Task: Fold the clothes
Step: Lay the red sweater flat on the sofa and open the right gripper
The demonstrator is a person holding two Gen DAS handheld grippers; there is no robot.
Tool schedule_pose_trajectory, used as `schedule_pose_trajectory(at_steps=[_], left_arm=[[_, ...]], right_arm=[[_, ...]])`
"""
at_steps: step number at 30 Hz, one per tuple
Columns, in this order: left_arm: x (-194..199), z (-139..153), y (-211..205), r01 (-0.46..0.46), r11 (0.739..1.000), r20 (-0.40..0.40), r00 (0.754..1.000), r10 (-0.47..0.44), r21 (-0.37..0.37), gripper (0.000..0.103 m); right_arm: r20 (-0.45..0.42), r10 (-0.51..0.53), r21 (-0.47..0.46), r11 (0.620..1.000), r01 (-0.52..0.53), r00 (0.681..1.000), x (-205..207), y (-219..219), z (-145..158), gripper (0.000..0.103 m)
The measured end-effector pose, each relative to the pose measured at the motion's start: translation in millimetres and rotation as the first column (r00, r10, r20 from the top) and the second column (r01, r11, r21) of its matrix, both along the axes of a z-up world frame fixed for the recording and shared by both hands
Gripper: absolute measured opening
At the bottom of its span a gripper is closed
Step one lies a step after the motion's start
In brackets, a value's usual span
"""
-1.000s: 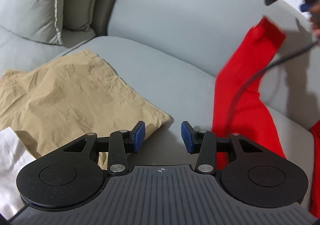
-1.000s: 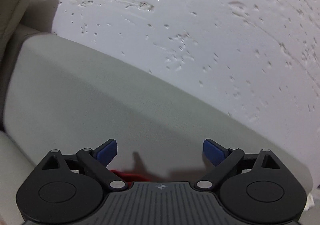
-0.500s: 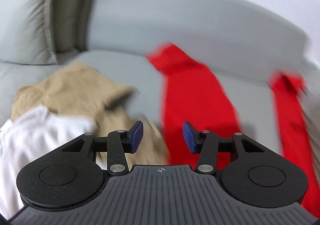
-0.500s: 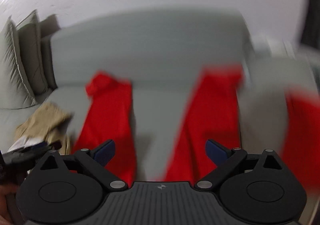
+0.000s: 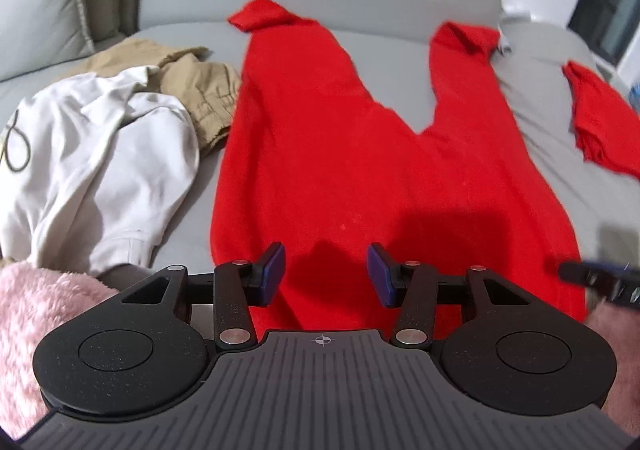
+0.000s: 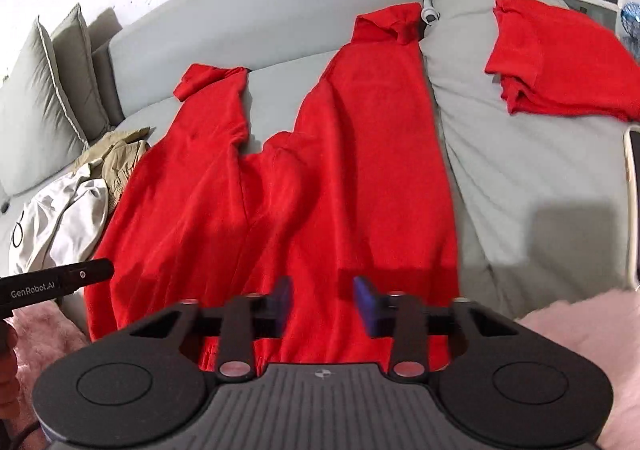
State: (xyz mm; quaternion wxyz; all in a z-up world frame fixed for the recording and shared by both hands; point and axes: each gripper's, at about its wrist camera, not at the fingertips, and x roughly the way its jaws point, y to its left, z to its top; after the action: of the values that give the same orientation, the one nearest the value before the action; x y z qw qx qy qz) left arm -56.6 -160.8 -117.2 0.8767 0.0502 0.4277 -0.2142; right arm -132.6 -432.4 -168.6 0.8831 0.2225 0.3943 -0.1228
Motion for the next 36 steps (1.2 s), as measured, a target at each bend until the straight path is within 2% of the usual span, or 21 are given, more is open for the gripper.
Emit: schedule_pose_trajectory(at_steps=[2,3,4,6,8,9,10,13,14,17,19,23,25,36], left_arm=[[-6.2,-3.4,-7.9,0.037,0.999,0.039,0.999,-0.037,0.019,0.048],[-4.6,-9.0,-12.6,0.046,0.998,0.028,0.998,-0.048,0.042,0.045],[-2.9,-14.7,-17.3,0.057,0.996,0.016,0.998,-0.058,0.064,0.036],[1.0,-25.8,-23.2,0.048,0.99,-0.024,0.999,-0.045,0.133,0.025],[5.3,-36.2,-26.3,0.02,0.975,-0.073,0.997,-0.004,0.221,0.024],[4.5,-35.0,-28.3,0.019,0.965,-0.082,0.997,0.003,0.261,0.013],[3.6,-34.1,-29.6,0.017,0.955,-0.092,0.996,0.01,0.298,0.012],[-0.5,-40.5,-16.3,0.01,0.943,-0.149,0.988,0.042,0.332,0.012],[-3.3,-37.2,-15.3,0.011,0.949,-0.134,0.99,0.033,0.315,0.012],[-11.7,-27.2,-12.5,0.015,0.964,-0.09,0.996,0.01,0.266,0.022],[-17.3,-20.6,-10.6,0.019,0.972,-0.06,0.998,-0.005,0.233,0.038],[-28.3,-7.5,-7.1,0.03,0.985,0.0,1.0,-0.03,0.168,0.042],[-30.2,-6.9,-12.0,0.043,0.984,-0.001,0.999,-0.044,0.172,0.045],[-40.4,-11.8,-16.6,0.058,0.979,-0.019,0.998,-0.056,0.194,0.049]], right_arm=[[0.013,0.001,-0.002,1.0,-0.001,1.0,1.6,1.5,-2.5,0.029],[0.015,0.006,-0.021,1.0,-0.006,1.0,3.3,3.2,-4.5,0.03],[0.013,0.012,-0.045,0.999,-0.012,1.0,5.7,5.3,-7.5,0.031],[-0.064,0.025,-0.088,0.996,-0.031,0.998,16.3,9.3,-24.7,0.031],[-0.09,0.019,-0.076,0.997,-0.026,0.996,14.8,8.5,-26.7,0.028],[-0.138,0.018,-0.07,0.997,-0.028,0.99,13.2,9.2,-23.8,0.028],[-0.178,0.018,-0.065,0.997,-0.03,0.984,11.7,10.0,-21.5,0.028],[-0.206,0.001,0.006,1.0,0.0,0.979,-3.0,6.1,-26.7,0.027],[-0.193,-0.034,0.06,0.997,0.046,0.981,-9.6,-1.2,-27.2,0.027],[-0.153,-0.059,0.082,0.994,0.072,0.986,-19.5,-5.9,-21.9,0.03],[-0.112,-0.076,0.084,0.993,0.086,0.991,-28.3,-7.7,-16.3,0.034],[-0.04,-0.119,0.091,0.988,0.122,0.992,-41.6,-11.4,-7.6,0.034],[-0.034,-0.13,0.086,0.987,0.132,0.991,-43.8,-11.8,-6.8,0.034],[-0.063,-0.133,0.009,0.991,0.134,0.989,-40.3,-5.5,-6.9,0.034]])
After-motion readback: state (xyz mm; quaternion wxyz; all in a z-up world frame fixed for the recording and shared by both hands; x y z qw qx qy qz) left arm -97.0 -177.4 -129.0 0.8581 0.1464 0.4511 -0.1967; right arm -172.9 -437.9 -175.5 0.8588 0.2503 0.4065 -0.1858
